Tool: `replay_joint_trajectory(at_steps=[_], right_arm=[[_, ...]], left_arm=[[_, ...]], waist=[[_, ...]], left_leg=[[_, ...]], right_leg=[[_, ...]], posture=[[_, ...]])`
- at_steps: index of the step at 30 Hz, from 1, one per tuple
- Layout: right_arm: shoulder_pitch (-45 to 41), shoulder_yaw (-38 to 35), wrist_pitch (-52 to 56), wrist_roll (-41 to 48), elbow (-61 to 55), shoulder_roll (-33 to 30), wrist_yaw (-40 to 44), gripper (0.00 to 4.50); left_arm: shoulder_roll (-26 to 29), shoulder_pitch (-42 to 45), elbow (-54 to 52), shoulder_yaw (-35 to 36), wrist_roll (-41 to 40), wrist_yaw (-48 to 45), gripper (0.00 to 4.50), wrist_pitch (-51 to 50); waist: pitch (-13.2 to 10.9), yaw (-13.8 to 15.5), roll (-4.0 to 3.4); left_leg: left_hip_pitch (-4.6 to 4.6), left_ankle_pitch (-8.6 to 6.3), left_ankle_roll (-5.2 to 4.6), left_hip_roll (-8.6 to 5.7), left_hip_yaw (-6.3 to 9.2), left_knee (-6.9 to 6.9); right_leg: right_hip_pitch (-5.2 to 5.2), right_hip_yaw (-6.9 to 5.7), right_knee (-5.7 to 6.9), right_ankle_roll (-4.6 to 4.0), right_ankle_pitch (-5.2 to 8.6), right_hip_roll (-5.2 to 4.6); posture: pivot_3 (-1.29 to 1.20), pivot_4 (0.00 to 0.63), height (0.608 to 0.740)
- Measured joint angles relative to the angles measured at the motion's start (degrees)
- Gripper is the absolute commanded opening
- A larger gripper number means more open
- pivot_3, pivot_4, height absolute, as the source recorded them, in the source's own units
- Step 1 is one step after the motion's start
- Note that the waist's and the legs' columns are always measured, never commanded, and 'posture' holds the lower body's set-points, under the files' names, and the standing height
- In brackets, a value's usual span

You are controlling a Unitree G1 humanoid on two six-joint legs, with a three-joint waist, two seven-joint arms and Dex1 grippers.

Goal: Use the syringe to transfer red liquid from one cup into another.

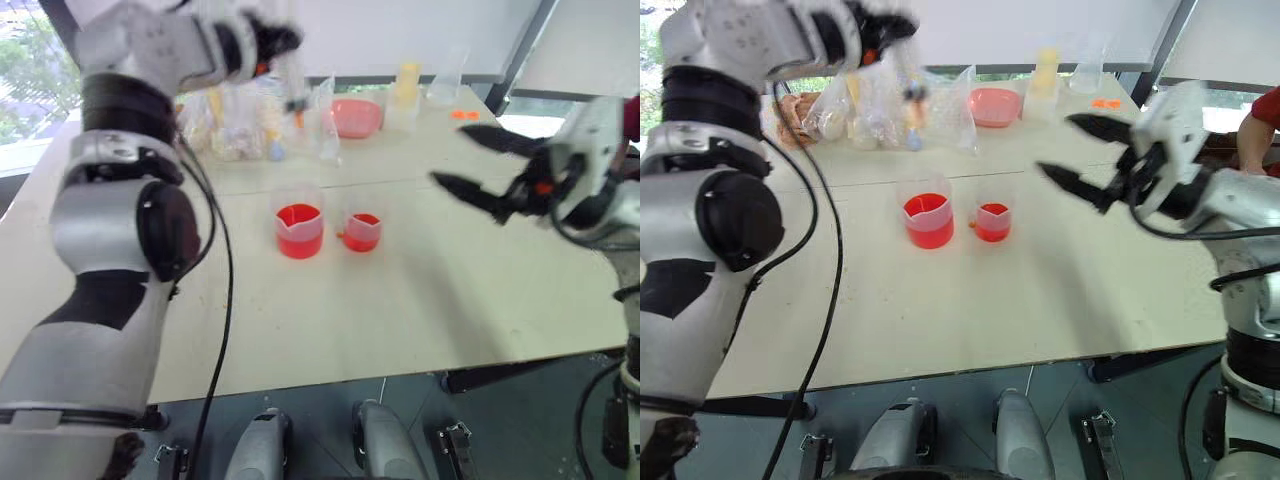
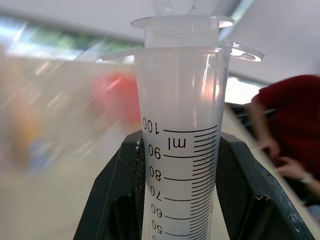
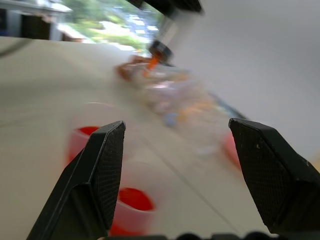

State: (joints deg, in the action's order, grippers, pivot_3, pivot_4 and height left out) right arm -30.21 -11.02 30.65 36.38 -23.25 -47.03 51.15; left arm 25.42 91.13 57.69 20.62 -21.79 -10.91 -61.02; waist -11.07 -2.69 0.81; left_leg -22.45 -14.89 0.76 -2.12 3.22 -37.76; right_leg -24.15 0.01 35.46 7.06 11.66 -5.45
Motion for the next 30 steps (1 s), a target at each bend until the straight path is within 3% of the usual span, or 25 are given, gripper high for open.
replay_joint_trajectory(at_steps=[4, 7, 11, 13, 18, 20, 25, 26, 30], right_arm=[[-0.9, 8.1, 1.2, 2.0, -2.2, 1.2, 5.9, 3.43], [-0.9, 13.2, 0.9, 1.8, -2.3, 3.5, 8.5, 3.43], [0.3, 17.0, -0.5, -0.1, -1.4, 5.8, 10.0, 3.43], [0.4, 17.6, -0.9, -0.4, -0.9, 6.8, 10.2, 3.43], [1.4, 17.7, -1.1, -1.2, -0.6, 7.7, 10.6, 3.43], [2.2, 17.9, -1.1, -1.4, -0.6, 7.7, 10.6, 3.51], [3.1, 18.8, -1.1, -1.9, -0.8, 8.0, 9.9, 3.51], [3.1, 18.8, -1.1, -2.0, -0.8, 8.0, 9.8, 3.51], [3.9, 18.7, -1.2, -3.0, -0.8, 8.0, 9.3, 3.51]], left_arm=[[1.2, -13.5, -13.5, 6.7, 0.6, 10.7, 1.44, -17.3], [-3.5, -25.2, -33.5, 9.0, -0.8, 17.2, 1.44, -28.7], [-12.2, -37.6, -51.5, 13.7, -9.2, 26.9, 1.44, -30.9], [-15.3, -39.8, -57.2, 16.4, -12.6, 32.0, 1.44, -31.0], [-18.0, -43.1, -61.6, 18.9, -19.6, 40.3, 1.44, -30.8], [-17.4, -43.4, -61.2, 19.4, -21.8, 41.9, 2.38, -30.8], [-16.5, -44.4, -56.9, 19.3, -25.4, 45.0, 4.22, -31.0], [-16.4, -44.4, -56.4, 19.3, -26.1, 45.4, 4.46, -31.0], [-15.2, -44.4, -56.0, 19.3, -27.5, 45.5, 4.46, -31.0]], waist=[[-0.1, 0.6, 0.17], [-0.1, 2.0, 0.26], [-0.1, 3.5, 0.34], [0.0, 3.7, 0.35], [0.0, 3.4, 0.34], [0.0, 3.3, 0.33], [0.0, 3.3, 0.34], [0.0, 3.3, 0.34], [0.0, 3.3, 0.34]], left_leg=[[-0.48, 0.09, 0.19, -0.03, 0.08, -0.24], [-0.98, 0.22, 0.44, -0.11, 0.14, -0.44], [-1.01, 0.33, 0.67, -0.21, 0.15, -0.44], [-0.99, 0.32, 0.66, -0.24, 0.18, -0.43], [-0.84, 0.2, 0.46, -0.4, 0.17, -0.37], [-0.82, 0.2, 0.46, -0.4, 0.16, -0.36], [-0.83, 0.21, 0.46, -0.41, 0.16, -0.37], [-0.83, 0.21, 0.46, -0.41, 0.16, -0.37], [-0.83, 0.21, 0.46, -0.42, 0.16, -0.37]], right_leg=[[-0.27, -0.05, 0.03, -0.02, -0.02, -0.1], [-0.61, 0.0, 0.13, 0.04, -0.08, -0.33], [-0.6, 0.0, -0.15, 0.1, -0.14, -0.47], [-0.57, -0.01, -0.14, 0.09, -0.14, -0.49], [-0.5, -0.02, -0.11, 0.07, -0.15, -0.42], [-0.49, -0.02, -0.09, 0.06, -0.15, -0.39], [-0.49, -0.02, -0.1, 0.04, -0.16, -0.38], [-0.49, -0.02, -0.1, 0.04, -0.16, -0.38], [-0.49, -0.03, -0.11, 0.04, -0.17, -0.38]], posture=[[0.0, 0.15, 0.74], [0.0, 0.15, 0.74], [0.0, 0.15, 0.74], [0.0, 0.15, 0.74], [0.0, 0.15, 0.74], [0.0, 0.15, 0.74], [0.0, 0.15, 0.74], [0.0, 0.15, 0.74], [0.0, 0.15, 0.74]])
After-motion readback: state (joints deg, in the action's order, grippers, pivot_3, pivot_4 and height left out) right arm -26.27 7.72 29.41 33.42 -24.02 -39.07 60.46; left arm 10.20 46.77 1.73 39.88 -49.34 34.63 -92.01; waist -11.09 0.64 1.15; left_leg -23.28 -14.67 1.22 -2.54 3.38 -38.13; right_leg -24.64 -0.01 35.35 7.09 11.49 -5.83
